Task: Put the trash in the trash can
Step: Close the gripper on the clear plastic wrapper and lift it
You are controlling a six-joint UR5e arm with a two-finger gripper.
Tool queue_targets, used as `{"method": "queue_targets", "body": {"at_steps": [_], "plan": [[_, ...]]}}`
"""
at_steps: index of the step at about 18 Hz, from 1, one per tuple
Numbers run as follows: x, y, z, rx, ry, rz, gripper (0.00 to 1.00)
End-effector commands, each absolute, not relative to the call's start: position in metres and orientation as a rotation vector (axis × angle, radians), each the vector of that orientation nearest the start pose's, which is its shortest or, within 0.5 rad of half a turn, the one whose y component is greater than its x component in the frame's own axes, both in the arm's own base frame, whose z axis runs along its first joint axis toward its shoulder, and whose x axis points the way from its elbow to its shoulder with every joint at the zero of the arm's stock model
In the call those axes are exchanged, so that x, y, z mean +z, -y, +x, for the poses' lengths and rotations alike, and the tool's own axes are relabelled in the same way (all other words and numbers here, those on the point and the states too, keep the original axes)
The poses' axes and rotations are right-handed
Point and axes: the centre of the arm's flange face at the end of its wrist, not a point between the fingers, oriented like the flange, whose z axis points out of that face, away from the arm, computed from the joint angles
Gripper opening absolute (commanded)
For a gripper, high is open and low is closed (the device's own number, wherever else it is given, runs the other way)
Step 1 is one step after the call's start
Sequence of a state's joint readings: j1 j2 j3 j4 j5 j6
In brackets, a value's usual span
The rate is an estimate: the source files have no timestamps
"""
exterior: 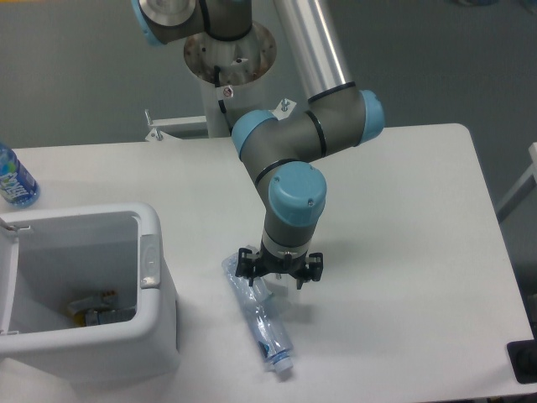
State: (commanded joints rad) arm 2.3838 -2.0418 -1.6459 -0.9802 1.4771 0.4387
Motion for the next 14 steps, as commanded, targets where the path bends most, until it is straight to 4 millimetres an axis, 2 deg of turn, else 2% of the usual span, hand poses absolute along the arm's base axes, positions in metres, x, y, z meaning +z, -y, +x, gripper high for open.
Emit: {"method": "queue_targets", "body": {"at_steps": [2,5,6,11,14], "plan": [[0.242,-0.536,-0.361,-0.076,0.568,-3.002,0.43],[0.24,-0.534,-0.361,-0.06,0.569,-3.016,0.08],[0.24,-0.533,-0.361,-0.048,0.571,-3.023,0.02],[0.236,-0.517,-0.372,0.028,0.601,-3.07,0.0],[0.259,-0.51,-0.379,0.064,0.584,-3.042,0.0]]}}
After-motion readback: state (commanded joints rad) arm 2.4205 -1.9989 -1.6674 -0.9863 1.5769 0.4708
